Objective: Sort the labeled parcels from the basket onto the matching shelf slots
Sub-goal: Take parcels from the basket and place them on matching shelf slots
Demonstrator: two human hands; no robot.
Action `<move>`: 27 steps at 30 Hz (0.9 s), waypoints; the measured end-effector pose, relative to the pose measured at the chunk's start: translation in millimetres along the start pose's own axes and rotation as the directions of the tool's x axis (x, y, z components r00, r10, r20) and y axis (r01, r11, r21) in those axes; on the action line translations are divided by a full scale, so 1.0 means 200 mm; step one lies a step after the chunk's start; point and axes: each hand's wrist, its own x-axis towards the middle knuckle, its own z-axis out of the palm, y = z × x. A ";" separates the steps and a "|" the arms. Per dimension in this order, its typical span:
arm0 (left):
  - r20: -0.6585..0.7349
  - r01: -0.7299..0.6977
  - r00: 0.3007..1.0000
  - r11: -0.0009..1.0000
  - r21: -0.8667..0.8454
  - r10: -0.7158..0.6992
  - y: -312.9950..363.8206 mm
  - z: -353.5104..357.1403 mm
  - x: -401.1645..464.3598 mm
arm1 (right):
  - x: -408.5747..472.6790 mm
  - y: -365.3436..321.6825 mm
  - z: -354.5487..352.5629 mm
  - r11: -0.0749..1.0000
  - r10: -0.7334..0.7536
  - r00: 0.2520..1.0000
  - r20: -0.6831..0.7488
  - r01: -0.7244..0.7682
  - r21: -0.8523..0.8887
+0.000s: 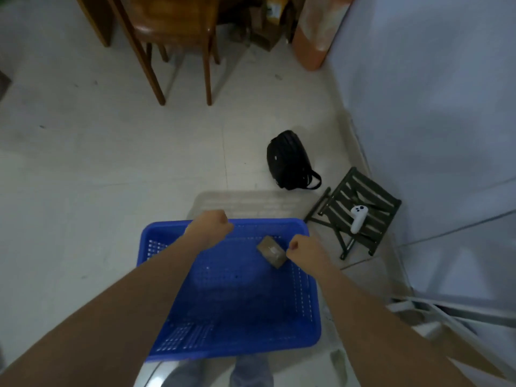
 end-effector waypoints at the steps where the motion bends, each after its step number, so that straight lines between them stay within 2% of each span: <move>1: 0.022 0.005 1.000 1.000 -0.016 -0.005 -0.03 0.10 0.09 | 0.08 0.06 0.07 1.000 0.018 1.000 0.003 -0.018 0.004; 4: 0.077 0.031 0.997 0.999 -0.035 -0.028 -0.15 0.39 0.35 | 0.35 0.25 0.32 0.999 0.035 0.999 0.016 -0.035 0.010; 8: 0.188 0.069 0.980 0.997 -0.022 -0.063 -0.36 0.80 0.63 | 0.67 0.47 0.68 0.999 0.038 0.994 0.102 -0.036 -0.020; 12: 0.280 0.115 0.955 0.993 -0.038 -0.100 -0.57 1.16 0.85 | 0.97 0.61 1.00 0.998 0.037 0.984 0.175 -0.027 -0.061; 15: 0.335 0.131 0.935 0.991 -0.018 -0.117 -0.70 1.34 0.99 | 1.19 0.68 1.18 0.993 0.060 0.983 0.174 -0.041 -0.112; 21: 0.304 0.174 0.939 0.985 -0.013 -0.162 -0.82 1.48 1.35 | 1.62 0.77 1.37 0.967 0.096 0.979 0.179 -0.050 -0.248; 24: 0.270 0.159 0.950 0.987 0.004 -0.154 -0.84 1.47 1.52 | 1.79 0.79 1.41 0.962 0.080 0.988 0.129 -0.042 -0.270; 27: 0.215 0.130 0.968 0.992 -0.001 -0.127 -0.86 1.46 1.63 | 1.91 0.80 1.43 0.945 0.127 0.985 0.113 -0.086 -0.315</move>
